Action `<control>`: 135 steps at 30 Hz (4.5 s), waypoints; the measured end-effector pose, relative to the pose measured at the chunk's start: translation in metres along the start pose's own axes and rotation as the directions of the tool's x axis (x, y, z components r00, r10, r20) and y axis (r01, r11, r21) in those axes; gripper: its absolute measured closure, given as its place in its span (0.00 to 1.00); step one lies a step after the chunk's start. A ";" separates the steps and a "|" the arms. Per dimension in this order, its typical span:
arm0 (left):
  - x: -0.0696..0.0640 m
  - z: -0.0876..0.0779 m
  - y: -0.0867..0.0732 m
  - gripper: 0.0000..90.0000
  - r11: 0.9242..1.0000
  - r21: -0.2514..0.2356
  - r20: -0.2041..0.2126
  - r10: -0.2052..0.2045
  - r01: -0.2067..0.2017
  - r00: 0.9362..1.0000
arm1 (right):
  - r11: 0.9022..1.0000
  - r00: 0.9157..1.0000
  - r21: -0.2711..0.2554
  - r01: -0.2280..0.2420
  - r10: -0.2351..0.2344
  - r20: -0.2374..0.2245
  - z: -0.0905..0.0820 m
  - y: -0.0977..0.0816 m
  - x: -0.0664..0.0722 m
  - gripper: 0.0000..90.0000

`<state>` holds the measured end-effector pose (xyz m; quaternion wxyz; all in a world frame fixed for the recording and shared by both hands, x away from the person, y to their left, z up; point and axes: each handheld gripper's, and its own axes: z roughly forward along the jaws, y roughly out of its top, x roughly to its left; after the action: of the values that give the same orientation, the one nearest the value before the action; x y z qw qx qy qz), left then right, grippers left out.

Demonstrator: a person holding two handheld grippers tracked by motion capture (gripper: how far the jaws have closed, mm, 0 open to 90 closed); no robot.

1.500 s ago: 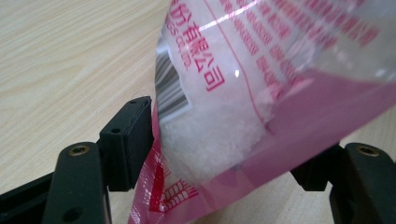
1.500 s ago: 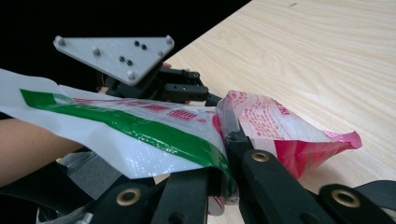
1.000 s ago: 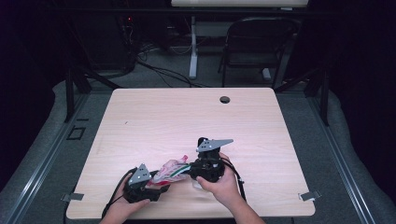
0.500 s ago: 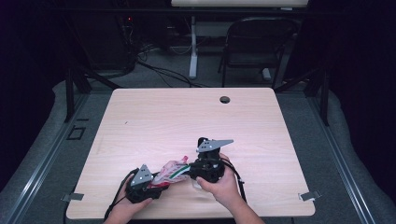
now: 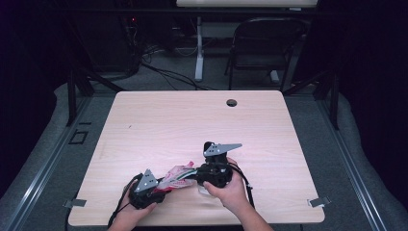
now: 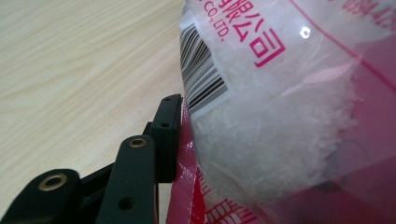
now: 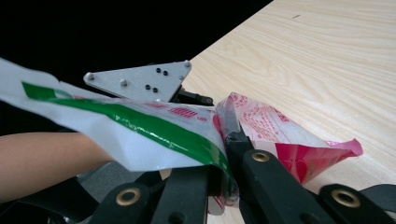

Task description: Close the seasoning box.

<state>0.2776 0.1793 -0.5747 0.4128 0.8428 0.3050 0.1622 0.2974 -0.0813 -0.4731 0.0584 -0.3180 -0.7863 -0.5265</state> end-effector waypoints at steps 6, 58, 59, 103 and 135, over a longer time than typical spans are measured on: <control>0.001 -0.005 0.003 0.70 1.000 -0.014 -0.074 0.016 -0.017 0.997 | 1.000 0.999 -0.002 0.013 -0.013 0.033 0.000 0.000 0.000 1.00; 0.002 -0.004 0.016 0.74 0.998 -0.060 -0.080 -0.022 0.017 0.997 | 0.999 0.998 -0.020 0.030 -0.029 0.050 -0.006 0.004 0.002 1.00; 0.003 -0.005 0.017 0.74 0.998 -0.058 -0.086 -0.014 0.009 0.996 | 0.999 0.998 -0.017 0.032 -0.031 0.052 -0.006 0.004 0.001 1.00; 0.010 0.011 0.043 0.77 0.986 -0.017 -0.303 0.154 -0.167 0.940 | 0.998 0.974 -0.043 0.048 -0.037 0.223 -0.035 -0.001 -0.018 0.96; -0.002 0.011 0.054 0.77 0.954 0.046 -0.411 0.289 -0.297 0.864 | 0.998 0.969 -0.033 0.046 -0.037 0.243 -0.041 -0.015 -0.022 0.99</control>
<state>0.3025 0.1462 -0.5384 0.3173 0.8218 0.2524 0.4003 0.2966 -0.1304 -0.4768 -0.0553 -0.3644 -0.7838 -0.4998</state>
